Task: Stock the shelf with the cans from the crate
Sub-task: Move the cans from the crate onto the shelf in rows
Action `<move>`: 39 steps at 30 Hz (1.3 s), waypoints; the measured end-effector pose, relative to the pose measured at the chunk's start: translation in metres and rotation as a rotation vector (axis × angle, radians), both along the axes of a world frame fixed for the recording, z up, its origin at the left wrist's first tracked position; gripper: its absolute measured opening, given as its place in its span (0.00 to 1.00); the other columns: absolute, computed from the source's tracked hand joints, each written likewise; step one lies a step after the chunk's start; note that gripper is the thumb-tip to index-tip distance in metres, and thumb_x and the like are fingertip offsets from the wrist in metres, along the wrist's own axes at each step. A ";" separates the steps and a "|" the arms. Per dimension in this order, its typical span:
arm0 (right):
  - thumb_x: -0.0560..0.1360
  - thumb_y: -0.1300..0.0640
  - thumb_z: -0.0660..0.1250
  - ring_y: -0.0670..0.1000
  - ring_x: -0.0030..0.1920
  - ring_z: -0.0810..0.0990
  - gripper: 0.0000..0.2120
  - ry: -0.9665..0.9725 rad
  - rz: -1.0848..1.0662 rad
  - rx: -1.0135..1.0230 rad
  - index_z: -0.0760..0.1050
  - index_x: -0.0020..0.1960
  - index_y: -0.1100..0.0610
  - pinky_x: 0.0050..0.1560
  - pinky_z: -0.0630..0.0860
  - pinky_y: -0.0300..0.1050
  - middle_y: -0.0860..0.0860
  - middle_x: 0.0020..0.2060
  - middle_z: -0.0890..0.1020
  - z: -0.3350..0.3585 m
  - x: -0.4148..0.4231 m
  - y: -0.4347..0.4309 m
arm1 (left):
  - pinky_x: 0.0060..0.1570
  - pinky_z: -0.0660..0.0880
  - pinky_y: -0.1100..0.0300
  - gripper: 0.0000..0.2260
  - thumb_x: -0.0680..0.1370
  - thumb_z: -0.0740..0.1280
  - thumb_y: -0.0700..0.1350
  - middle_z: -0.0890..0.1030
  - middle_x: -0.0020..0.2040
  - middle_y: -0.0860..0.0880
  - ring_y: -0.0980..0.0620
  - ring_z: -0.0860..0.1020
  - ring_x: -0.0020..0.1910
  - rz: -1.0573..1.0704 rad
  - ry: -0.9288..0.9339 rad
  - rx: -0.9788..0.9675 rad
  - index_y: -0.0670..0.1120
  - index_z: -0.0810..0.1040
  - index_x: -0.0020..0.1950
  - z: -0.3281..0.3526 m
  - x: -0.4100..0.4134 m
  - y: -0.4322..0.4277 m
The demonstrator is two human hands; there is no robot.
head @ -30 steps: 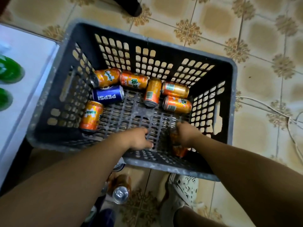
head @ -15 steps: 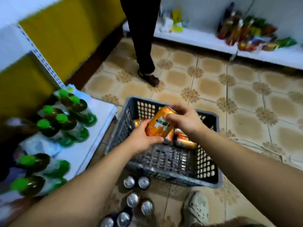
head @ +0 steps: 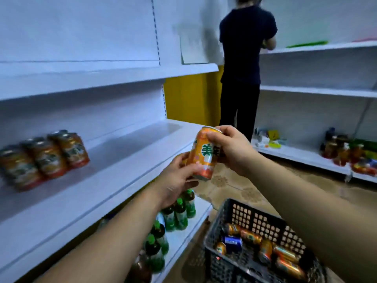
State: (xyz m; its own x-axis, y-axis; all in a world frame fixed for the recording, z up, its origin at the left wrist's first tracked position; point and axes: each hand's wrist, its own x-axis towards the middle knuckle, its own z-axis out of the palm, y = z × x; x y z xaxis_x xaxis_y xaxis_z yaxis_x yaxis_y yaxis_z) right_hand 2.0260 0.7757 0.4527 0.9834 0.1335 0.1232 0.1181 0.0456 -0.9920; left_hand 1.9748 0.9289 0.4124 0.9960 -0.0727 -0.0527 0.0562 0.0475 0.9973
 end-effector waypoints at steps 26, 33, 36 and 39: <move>0.73 0.56 0.72 0.52 0.53 0.79 0.21 -0.271 0.475 -0.349 0.70 0.63 0.52 0.51 0.77 0.49 0.50 0.53 0.78 -0.003 -0.118 0.299 | 0.70 0.62 0.51 0.32 0.77 0.60 0.62 0.61 0.76 0.48 0.48 0.62 0.73 0.493 0.404 1.249 0.49 0.58 0.77 -0.018 -0.217 0.269; 0.74 0.56 0.70 0.50 0.52 0.74 0.22 -0.423 0.403 -0.465 0.70 0.65 0.51 0.56 0.77 0.51 0.49 0.54 0.74 -0.026 -0.089 0.317 | 0.73 0.47 0.43 0.31 0.78 0.48 0.67 0.51 0.79 0.51 0.49 0.49 0.77 0.438 0.528 1.357 0.54 0.54 0.78 -0.028 -0.189 0.287; 0.75 0.56 0.69 0.51 0.56 0.74 0.22 -0.441 0.381 -0.477 0.69 0.66 0.51 0.59 0.76 0.51 0.51 0.59 0.74 -0.033 -0.072 0.319 | 0.73 0.44 0.40 0.32 0.77 0.47 0.69 0.48 0.79 0.52 0.49 0.46 0.77 0.412 0.539 1.388 0.56 0.51 0.78 -0.029 -0.171 0.291; 0.77 0.56 0.67 0.54 0.62 0.73 0.21 -0.495 0.391 -0.534 0.66 0.68 0.50 0.62 0.75 0.54 0.52 0.64 0.73 -0.041 -0.051 0.323 | 0.72 0.41 0.38 0.33 0.76 0.47 0.70 0.43 0.79 0.53 0.50 0.41 0.77 0.412 0.541 1.394 0.59 0.47 0.78 -0.040 -0.159 0.295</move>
State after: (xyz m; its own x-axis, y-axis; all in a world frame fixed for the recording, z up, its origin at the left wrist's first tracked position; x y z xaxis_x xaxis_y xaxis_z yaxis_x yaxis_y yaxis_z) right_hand 1.9755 1.0988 0.4114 0.7025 0.6178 0.3533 0.6206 -0.2888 -0.7290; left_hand 1.8160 1.2237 0.3728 0.7745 0.6031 -0.1909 0.6289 -0.7667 0.1292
